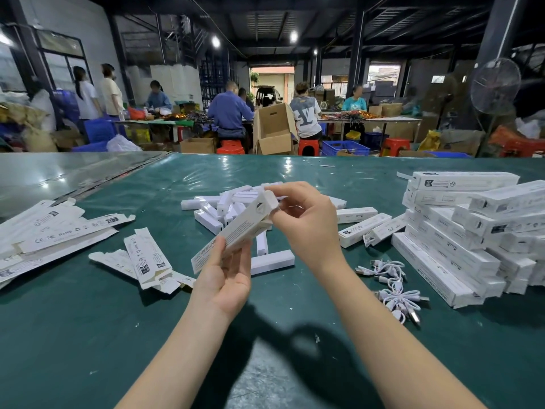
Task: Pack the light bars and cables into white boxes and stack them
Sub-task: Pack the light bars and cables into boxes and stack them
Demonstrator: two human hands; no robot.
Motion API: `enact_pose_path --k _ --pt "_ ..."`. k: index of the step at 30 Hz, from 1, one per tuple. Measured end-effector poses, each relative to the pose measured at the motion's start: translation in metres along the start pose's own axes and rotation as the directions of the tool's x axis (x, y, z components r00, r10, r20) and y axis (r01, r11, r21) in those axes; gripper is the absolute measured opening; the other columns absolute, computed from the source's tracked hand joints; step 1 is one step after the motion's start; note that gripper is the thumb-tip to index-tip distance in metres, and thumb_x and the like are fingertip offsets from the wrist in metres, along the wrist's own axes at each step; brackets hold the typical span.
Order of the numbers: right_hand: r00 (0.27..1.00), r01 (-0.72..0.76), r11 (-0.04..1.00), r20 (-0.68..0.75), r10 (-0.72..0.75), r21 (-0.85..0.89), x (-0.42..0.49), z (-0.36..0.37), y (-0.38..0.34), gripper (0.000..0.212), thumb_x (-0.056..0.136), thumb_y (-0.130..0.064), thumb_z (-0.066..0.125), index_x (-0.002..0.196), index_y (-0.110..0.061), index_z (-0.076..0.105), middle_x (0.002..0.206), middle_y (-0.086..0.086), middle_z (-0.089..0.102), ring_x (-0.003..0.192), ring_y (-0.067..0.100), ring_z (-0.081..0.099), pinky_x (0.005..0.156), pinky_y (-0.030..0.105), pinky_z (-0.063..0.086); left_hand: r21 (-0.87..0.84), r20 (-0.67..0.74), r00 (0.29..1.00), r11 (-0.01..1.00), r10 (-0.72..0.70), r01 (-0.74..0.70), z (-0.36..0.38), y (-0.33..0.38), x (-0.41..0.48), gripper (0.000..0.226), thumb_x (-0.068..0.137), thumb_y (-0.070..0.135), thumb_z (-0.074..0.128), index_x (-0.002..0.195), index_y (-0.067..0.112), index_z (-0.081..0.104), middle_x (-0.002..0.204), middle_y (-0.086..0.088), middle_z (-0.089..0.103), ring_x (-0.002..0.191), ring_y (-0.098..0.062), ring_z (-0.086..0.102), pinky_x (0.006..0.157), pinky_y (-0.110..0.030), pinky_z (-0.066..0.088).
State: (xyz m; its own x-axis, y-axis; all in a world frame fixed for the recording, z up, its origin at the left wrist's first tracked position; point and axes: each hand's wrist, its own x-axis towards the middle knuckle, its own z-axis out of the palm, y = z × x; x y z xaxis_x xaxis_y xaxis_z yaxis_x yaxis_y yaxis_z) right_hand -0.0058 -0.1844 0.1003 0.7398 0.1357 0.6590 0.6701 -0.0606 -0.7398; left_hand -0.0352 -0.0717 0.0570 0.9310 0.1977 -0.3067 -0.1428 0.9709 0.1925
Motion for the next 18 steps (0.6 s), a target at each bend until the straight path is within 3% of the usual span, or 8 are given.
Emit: enact_pose_path --k 2,6,10,15,18 --pt "1.000 0.015 1.000 -0.006 -0.015 -0.027 -0.0001 0.0007 -0.0013 0.025 0.075 0.006 0.063 0.082 -0.018 0.070 0.081 -0.008 0.054 0.065 0.010 0.050 0.064 0.028 0.047 -0.038 0.013 1.000 0.999 -0.003 0.004 -0.0010 -0.0015 0.0008 0.014 0.091 0.014 0.056 0.090 0.000 0.056 0.096 -0.011 0.062 0.115 -0.019 0.057 0.053 -0.028 0.056" --pt "0.999 0.011 0.997 -0.037 -0.014 -0.074 -0.0005 -0.0009 -0.0020 0.035 0.073 0.003 0.066 0.069 -0.032 0.061 0.074 -0.011 0.050 0.072 0.017 0.053 0.064 0.031 0.049 -0.064 0.023 1.000 0.998 0.010 -0.008 -0.0038 -0.0060 0.0028 0.016 0.091 0.016 0.056 0.084 0.001 0.055 0.092 -0.009 0.061 0.113 -0.018 0.056 0.051 -0.027 0.056" --pt "0.997 0.023 0.989 -0.069 -0.033 -0.143 -0.0008 0.0010 -0.0023 0.025 0.070 0.003 0.063 0.068 -0.021 0.064 0.071 -0.009 0.054 0.068 0.016 0.051 0.064 0.035 0.050 -0.105 0.033 0.999 0.994 0.019 -0.015 -0.0046 -0.0104 0.0022 0.017 0.090 0.016 0.057 0.082 0.002 0.056 0.078 -0.011 0.067 0.094 -0.022 0.061 0.053 -0.027 0.057" --pt "0.991 0.098 0.966 -0.070 -0.118 -0.240 -0.0040 0.0057 -0.0004 0.012 0.067 0.006 0.059 0.068 -0.007 0.060 0.068 0.007 0.058 0.063 0.020 0.047 0.059 0.042 0.046 -0.145 0.054 0.997 0.988 0.064 -0.055 -0.0043 -0.0068 0.0000 0.015 0.087 0.019 0.060 0.081 0.005 0.057 0.080 -0.009 0.068 0.059 -0.022 0.068 0.058 -0.026 0.057" --pt "0.993 0.097 0.965 -0.039 -0.109 -0.245 -0.0024 0.0052 0.0007 0.013 0.066 0.007 0.058 0.065 -0.005 0.062 0.064 0.010 0.058 0.065 0.020 0.044 0.058 0.037 0.043 -0.125 0.057 0.997 0.991 0.061 -0.054 -0.0028 -0.0058 -0.0006 0.016 0.087 0.020 0.059 0.080 0.005 0.058 0.067 -0.009 0.069 0.054 -0.022 0.068 0.058 -0.026 0.057"
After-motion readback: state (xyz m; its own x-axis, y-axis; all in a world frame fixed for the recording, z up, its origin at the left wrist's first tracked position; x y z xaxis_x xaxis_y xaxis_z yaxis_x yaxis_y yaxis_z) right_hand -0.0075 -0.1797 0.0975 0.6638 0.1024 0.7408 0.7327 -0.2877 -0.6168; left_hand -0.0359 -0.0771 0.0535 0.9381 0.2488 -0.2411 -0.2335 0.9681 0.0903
